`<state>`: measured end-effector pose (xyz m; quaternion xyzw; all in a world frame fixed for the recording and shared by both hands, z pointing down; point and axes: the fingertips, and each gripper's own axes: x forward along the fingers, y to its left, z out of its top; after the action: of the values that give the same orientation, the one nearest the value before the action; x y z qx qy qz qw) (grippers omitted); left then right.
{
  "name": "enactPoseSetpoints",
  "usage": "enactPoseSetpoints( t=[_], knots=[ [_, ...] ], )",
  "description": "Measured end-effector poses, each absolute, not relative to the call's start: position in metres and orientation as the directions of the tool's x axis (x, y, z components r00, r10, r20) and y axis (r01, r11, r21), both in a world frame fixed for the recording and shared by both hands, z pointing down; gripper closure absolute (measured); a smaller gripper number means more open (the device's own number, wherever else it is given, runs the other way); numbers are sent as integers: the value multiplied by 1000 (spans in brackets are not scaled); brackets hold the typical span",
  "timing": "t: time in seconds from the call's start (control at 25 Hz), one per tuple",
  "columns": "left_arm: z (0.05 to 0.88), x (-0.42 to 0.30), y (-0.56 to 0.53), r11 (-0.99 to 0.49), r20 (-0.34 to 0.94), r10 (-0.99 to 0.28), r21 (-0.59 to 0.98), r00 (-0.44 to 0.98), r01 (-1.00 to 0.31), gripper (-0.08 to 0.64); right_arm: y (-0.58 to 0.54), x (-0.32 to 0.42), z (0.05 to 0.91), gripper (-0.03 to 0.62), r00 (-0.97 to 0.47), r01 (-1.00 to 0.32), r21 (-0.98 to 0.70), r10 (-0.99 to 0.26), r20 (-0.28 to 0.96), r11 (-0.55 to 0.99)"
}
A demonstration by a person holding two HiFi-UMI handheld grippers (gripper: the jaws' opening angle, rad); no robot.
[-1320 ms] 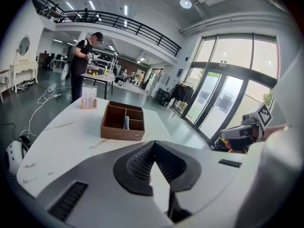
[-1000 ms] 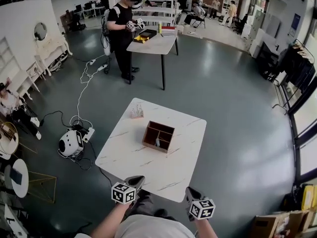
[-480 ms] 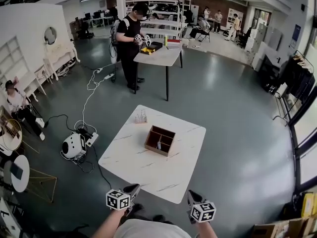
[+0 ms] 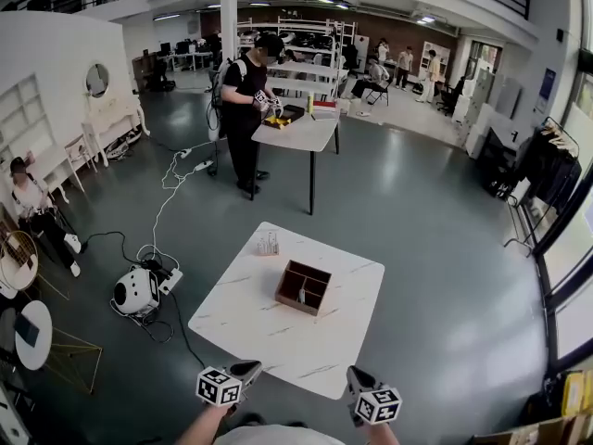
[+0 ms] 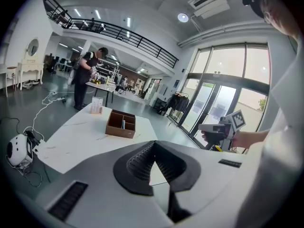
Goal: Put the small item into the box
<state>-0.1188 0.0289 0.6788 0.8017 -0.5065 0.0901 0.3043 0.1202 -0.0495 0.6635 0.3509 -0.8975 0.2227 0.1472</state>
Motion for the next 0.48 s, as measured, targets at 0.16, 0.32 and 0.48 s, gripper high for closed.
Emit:
enactPoseSetpoints(
  t=[0.16,0.32,0.48],
  knots=[
    [676,-131,25,-306,446,-759,398,474,-865,546,-58,114,660,566,-699,-709,-281,-587,409,647],
    [676,-135,25,-308,439,-762,401,476,-863,546,-62,110,661,566,-693,-714,-272,-594,409,645],
    [674,-136,27,-319,436,-757,403,486,-858,546,-60,104,658,566,-693,-714,-274,-596,406,644]
  ],
)
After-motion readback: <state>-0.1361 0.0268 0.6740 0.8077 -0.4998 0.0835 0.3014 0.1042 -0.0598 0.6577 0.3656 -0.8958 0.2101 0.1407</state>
